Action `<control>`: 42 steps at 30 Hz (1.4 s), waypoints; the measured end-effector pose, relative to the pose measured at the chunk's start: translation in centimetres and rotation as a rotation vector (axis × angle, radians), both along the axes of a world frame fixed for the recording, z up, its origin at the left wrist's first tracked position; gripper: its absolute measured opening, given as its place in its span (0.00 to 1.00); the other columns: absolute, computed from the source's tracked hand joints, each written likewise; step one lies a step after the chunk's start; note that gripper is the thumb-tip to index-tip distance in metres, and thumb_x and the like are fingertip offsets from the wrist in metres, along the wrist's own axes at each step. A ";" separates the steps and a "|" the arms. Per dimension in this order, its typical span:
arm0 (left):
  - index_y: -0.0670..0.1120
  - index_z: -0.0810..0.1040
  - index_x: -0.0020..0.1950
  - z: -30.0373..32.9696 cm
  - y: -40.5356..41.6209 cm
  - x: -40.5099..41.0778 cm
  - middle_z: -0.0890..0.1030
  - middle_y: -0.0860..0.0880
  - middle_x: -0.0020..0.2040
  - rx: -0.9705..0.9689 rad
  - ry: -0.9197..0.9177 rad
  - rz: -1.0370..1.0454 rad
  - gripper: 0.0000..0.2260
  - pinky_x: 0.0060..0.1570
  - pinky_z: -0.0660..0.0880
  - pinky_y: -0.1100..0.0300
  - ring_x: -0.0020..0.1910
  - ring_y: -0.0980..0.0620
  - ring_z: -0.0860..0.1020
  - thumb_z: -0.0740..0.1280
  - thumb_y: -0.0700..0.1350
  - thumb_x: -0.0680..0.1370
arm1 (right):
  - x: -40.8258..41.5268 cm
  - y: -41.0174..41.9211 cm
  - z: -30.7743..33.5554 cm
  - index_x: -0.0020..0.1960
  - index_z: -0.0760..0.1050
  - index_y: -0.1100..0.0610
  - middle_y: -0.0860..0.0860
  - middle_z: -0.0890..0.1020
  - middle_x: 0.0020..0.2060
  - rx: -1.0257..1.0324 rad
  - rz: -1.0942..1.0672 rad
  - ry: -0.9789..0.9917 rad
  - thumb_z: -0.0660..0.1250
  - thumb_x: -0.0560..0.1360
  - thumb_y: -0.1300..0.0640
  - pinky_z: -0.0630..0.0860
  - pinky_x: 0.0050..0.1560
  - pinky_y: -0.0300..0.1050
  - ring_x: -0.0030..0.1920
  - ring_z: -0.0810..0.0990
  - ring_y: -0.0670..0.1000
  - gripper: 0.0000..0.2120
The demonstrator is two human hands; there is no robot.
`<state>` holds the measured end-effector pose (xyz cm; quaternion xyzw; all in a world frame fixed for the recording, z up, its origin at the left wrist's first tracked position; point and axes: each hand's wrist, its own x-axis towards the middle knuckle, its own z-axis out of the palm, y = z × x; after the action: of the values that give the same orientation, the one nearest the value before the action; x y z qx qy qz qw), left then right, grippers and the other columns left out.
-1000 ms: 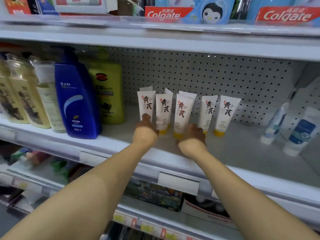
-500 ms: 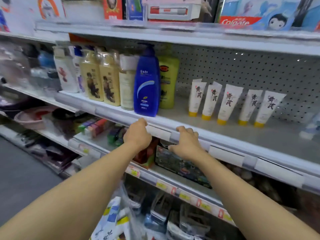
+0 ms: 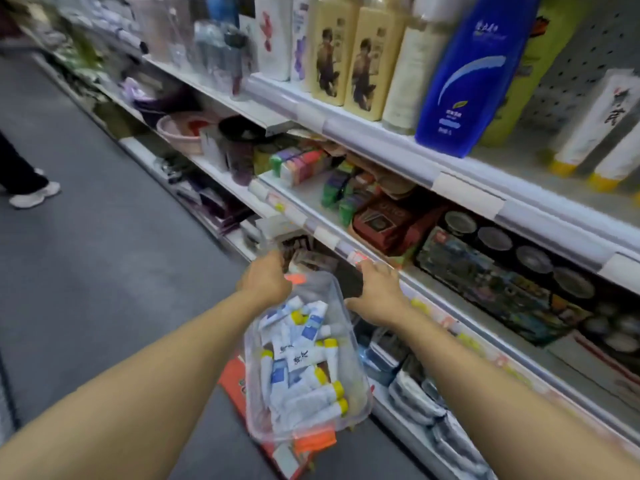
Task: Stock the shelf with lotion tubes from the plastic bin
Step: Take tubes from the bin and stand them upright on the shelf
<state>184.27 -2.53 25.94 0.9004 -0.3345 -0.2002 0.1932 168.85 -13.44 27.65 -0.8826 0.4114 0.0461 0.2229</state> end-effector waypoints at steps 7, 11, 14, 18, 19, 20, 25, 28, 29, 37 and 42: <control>0.43 0.69 0.64 -8.8 3.7 1.0 0.76 0.41 0.62 0.157 0.129 0.124 0.20 0.56 0.72 0.53 0.60 0.40 0.75 0.66 0.42 0.73 | 2.6 1.3 -8.5 0.71 0.59 0.57 0.59 0.63 0.67 0.148 0.115 0.145 0.69 0.72 0.51 0.63 0.65 0.49 0.68 0.60 0.62 0.32; 0.42 0.69 0.63 -13.0 3.9 0.3 0.76 0.41 0.61 0.174 0.212 0.192 0.18 0.56 0.71 0.53 0.60 0.40 0.74 0.66 0.44 0.74 | 3.6 0.2 -13.5 0.69 0.61 0.57 0.59 0.66 0.66 0.179 0.178 0.186 0.70 0.71 0.55 0.62 0.65 0.47 0.67 0.63 0.61 0.31; 0.44 0.70 0.61 -16.4 3.4 -0.1 0.77 0.42 0.59 0.203 0.248 0.220 0.17 0.56 0.73 0.53 0.58 0.41 0.75 0.66 0.44 0.74 | 4.0 -0.7 -17.5 0.70 0.62 0.56 0.58 0.67 0.65 0.243 0.181 0.199 0.70 0.70 0.58 0.68 0.64 0.48 0.66 0.66 0.60 0.31; 0.44 0.69 0.62 -20.5 2.9 -1.4 0.77 0.42 0.60 0.242 0.321 0.278 0.18 0.55 0.71 0.57 0.59 0.43 0.74 0.67 0.42 0.74 | 4.4 -1.7 -22.7 0.69 0.63 0.58 0.59 0.68 0.64 0.294 0.241 0.265 0.69 0.71 0.59 0.69 0.63 0.49 0.65 0.69 0.60 0.29; 0.43 0.69 0.63 -21.5 2.8 -1.8 0.77 0.42 0.60 0.244 0.344 0.291 0.18 0.55 0.71 0.56 0.59 0.42 0.74 0.66 0.42 0.74 | 4.6 -1.8 -23.8 0.69 0.64 0.58 0.59 0.68 0.65 0.312 0.255 0.282 0.69 0.70 0.60 0.69 0.63 0.51 0.65 0.69 0.61 0.28; 0.43 0.70 0.62 -22.3 2.8 -2.1 0.77 0.41 0.60 0.245 0.363 0.303 0.17 0.55 0.71 0.56 0.59 0.42 0.74 0.66 0.41 0.74 | 4.7 -1.8 -25.1 0.69 0.63 0.59 0.59 0.68 0.65 0.335 0.273 0.301 0.68 0.70 0.61 0.70 0.63 0.52 0.64 0.70 0.61 0.29; 0.44 0.68 0.64 -26.3 3.2 -3.7 0.76 0.43 0.61 0.294 0.437 0.347 0.19 0.54 0.72 0.55 0.58 0.43 0.75 0.67 0.41 0.74 | 5.2 -1.6 -30.9 0.69 0.63 0.58 0.59 0.69 0.64 0.342 0.421 0.394 0.67 0.72 0.61 0.70 0.62 0.51 0.64 0.70 0.60 0.27; 0.45 0.68 0.65 -28.3 3.2 -4.3 0.76 0.43 0.62 0.291 0.465 0.359 0.20 0.54 0.75 0.53 0.57 0.43 0.75 0.67 0.40 0.74 | 5.4 -1.2 -33.7 0.68 0.64 0.58 0.58 0.70 0.63 0.315 0.503 0.456 0.66 0.73 0.58 0.68 0.63 0.52 0.64 0.68 0.60 0.25; 0.44 0.68 0.64 -28.8 3.2 -4.5 0.75 0.43 0.62 0.286 0.477 0.362 0.20 0.54 0.76 0.52 0.57 0.43 0.75 0.66 0.40 0.74 | 5.4 -1.0 -34.4 0.67 0.64 0.58 0.58 0.70 0.63 0.307 0.523 0.473 0.66 0.73 0.57 0.68 0.64 0.53 0.64 0.68 0.60 0.24; 0.46 0.68 0.64 -31.5 3.1 -4.8 0.76 0.45 0.60 0.326 0.508 0.371 0.19 0.54 0.76 0.53 0.56 0.44 0.76 0.67 0.40 0.74 | 5.4 -0.9 -36.7 0.67 0.63 0.61 0.61 0.66 0.64 0.130 0.708 0.582 0.65 0.75 0.48 0.68 0.61 0.52 0.64 0.67 0.62 0.27; 0.46 0.68 0.63 -30.9 2.6 -4.8 0.76 0.45 0.59 0.346 0.546 0.365 0.19 0.53 0.77 0.53 0.54 0.44 0.77 0.68 0.41 0.74 | 6.6 -2.6 -34.0 0.68 0.59 0.64 0.61 0.72 0.64 0.284 0.637 0.590 0.63 0.77 0.49 0.71 0.56 0.52 0.62 0.72 0.61 0.28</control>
<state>179.48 0.08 -4.99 0.8781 -0.0657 -0.4487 0.1525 175.48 -16.07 -6.31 -0.8748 0.1548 0.4180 0.1898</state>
